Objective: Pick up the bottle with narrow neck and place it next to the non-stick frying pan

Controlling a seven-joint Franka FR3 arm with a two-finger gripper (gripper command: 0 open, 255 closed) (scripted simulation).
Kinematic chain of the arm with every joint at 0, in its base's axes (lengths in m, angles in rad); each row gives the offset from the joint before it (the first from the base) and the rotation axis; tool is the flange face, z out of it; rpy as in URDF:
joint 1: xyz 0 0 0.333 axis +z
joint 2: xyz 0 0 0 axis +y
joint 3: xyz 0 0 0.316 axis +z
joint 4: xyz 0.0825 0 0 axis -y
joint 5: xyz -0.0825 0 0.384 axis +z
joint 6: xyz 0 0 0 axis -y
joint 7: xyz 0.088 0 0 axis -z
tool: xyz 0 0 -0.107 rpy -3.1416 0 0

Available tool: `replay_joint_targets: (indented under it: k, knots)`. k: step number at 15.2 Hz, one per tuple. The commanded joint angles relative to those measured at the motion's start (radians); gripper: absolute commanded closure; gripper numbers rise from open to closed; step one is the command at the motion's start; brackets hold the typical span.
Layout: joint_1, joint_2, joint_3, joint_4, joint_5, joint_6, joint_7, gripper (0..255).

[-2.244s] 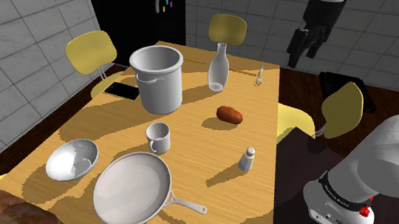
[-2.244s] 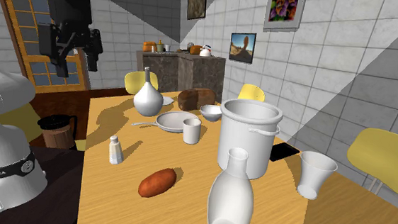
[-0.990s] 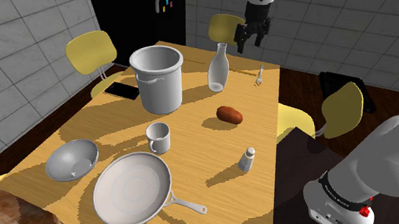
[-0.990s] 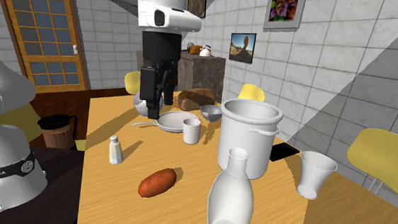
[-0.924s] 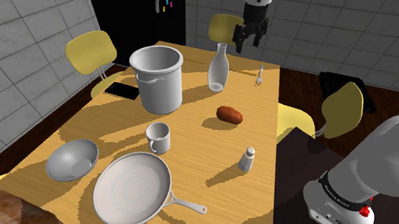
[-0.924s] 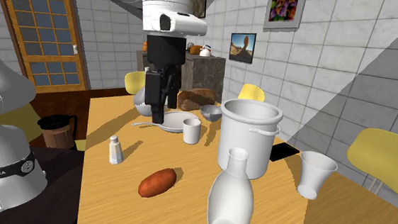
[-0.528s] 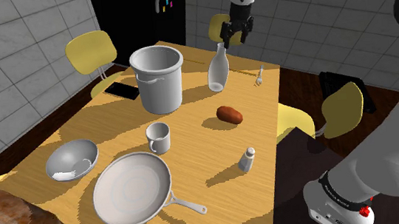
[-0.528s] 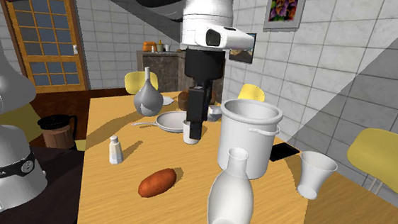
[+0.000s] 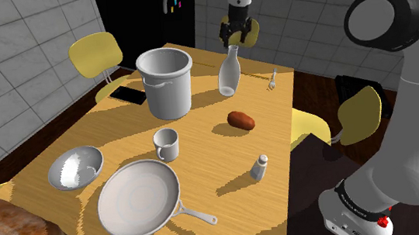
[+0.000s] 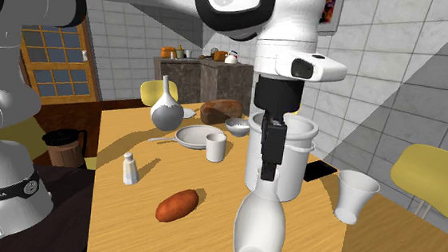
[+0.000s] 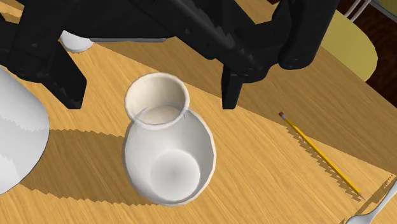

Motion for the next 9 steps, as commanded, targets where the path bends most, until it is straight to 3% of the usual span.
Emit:
replay_joint_targets:
  k: [1, 9]
  knots:
    - [-0.001, 0.015, 0.0, 0.0, 0.001, 0.016, -0.001, 0]
    - [-0.001, 0.023, 0.001, -0.064, 0.002, 0.087, -0.001, 0]
